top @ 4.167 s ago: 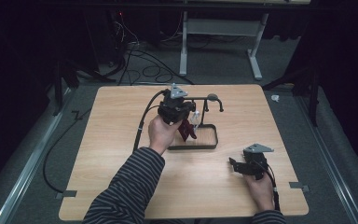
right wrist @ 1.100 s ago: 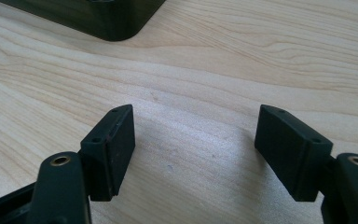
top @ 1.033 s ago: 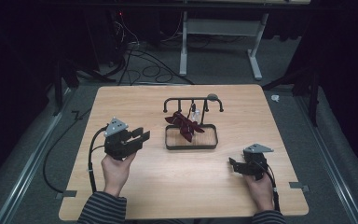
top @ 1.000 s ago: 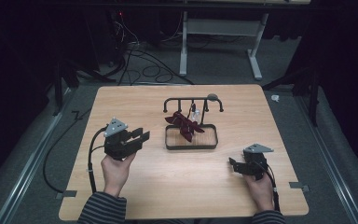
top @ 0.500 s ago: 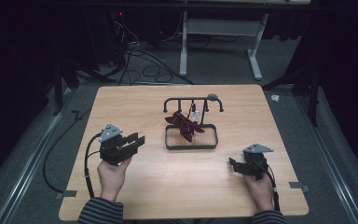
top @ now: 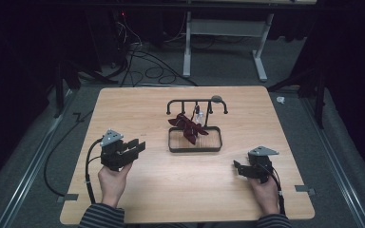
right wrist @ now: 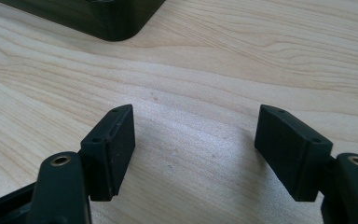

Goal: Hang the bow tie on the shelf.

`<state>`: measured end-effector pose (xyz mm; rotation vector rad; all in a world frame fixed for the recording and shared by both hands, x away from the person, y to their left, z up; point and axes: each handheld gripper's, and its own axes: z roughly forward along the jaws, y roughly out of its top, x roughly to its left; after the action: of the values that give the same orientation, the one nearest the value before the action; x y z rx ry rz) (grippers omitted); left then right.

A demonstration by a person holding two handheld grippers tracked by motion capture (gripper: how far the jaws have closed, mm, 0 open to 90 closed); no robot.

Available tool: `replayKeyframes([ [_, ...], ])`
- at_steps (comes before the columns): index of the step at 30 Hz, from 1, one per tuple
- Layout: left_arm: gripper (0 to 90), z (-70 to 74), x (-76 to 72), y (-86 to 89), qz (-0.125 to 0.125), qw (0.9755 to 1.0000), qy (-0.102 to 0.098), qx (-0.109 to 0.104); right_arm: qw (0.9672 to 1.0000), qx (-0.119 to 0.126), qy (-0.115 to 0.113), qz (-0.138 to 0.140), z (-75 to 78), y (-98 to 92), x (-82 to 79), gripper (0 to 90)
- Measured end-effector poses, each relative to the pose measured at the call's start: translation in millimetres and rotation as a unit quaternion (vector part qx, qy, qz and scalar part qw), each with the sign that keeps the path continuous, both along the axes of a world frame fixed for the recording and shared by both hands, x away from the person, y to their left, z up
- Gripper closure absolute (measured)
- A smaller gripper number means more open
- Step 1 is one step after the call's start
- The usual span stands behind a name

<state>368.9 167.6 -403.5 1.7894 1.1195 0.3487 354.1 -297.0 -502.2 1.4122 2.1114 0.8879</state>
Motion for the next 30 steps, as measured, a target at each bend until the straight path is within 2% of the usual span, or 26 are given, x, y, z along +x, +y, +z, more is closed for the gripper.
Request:
replayKeyframes([
  [14,64.0,-12.8,-2.5,8.0,0.013,0.9998,0.014,0.004,1.0000,0.000,0.000,0.000,0.0,0.0,0.0,30.0],
  [20,63.8,-19.1,-3.2,7.1,0.011,0.9995,0.023,0.016,1.0000,0.000,0.000,0.000,0.0,0.1,0.0,29.9],
  [27,63.9,-23.4,-4.7,7.6,0.012,0.9995,0.026,0.015,1.0000,0.000,0.000,-0.001,0.0,0.2,-0.1,30.0],
  [30,63.9,-27.4,-4.7,8.0,0.011,0.9992,0.034,0.016,1.0000,0.000,0.000,-0.001,0.0,0.2,0.0,30.0],
])
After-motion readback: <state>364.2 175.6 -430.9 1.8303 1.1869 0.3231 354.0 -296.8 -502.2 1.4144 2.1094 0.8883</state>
